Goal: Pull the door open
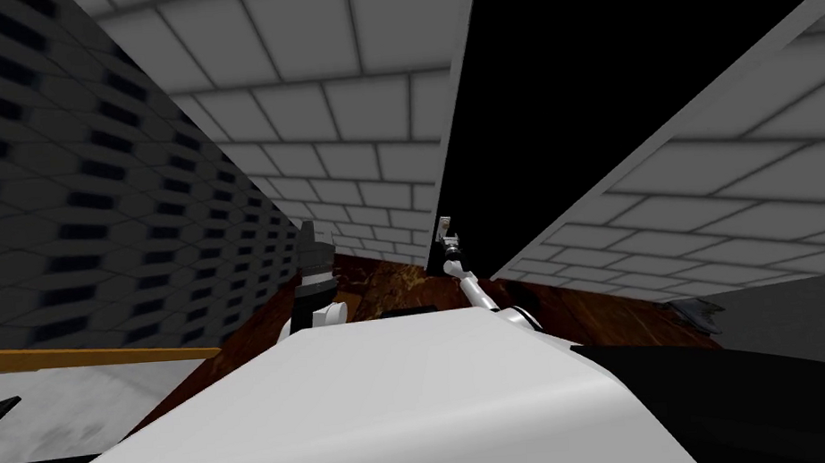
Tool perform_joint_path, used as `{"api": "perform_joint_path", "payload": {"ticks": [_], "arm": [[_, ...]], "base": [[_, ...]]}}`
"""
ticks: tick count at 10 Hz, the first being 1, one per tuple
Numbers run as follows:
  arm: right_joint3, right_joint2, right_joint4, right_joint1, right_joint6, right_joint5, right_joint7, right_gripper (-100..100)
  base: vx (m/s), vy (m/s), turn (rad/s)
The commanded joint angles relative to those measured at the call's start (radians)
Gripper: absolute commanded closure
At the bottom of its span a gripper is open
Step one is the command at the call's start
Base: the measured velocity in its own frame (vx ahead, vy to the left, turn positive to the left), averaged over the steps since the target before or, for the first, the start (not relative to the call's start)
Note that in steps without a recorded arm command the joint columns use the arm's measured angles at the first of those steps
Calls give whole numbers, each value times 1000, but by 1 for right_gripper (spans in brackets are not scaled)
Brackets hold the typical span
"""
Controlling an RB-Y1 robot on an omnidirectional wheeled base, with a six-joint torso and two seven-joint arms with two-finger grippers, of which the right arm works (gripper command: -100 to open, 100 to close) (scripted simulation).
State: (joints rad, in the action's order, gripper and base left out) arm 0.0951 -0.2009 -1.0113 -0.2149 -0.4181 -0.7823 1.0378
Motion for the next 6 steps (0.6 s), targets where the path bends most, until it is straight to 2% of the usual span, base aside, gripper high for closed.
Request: {"api": "perform_joint_path", "payload": {"ticks": [1,2,5,6], "arm": [[-6,-32,20,-3,-11,-8,32,-100],[-6,-32,20,-3,-11,-8,32,-100],[-17,-76,26,10,-17,-18,66,-100],[-23,-104,30,18,-21,-25,87,-100]], "base": [[115,35,157],[100,15,45],[91,20,92],[133,13,146]]}}
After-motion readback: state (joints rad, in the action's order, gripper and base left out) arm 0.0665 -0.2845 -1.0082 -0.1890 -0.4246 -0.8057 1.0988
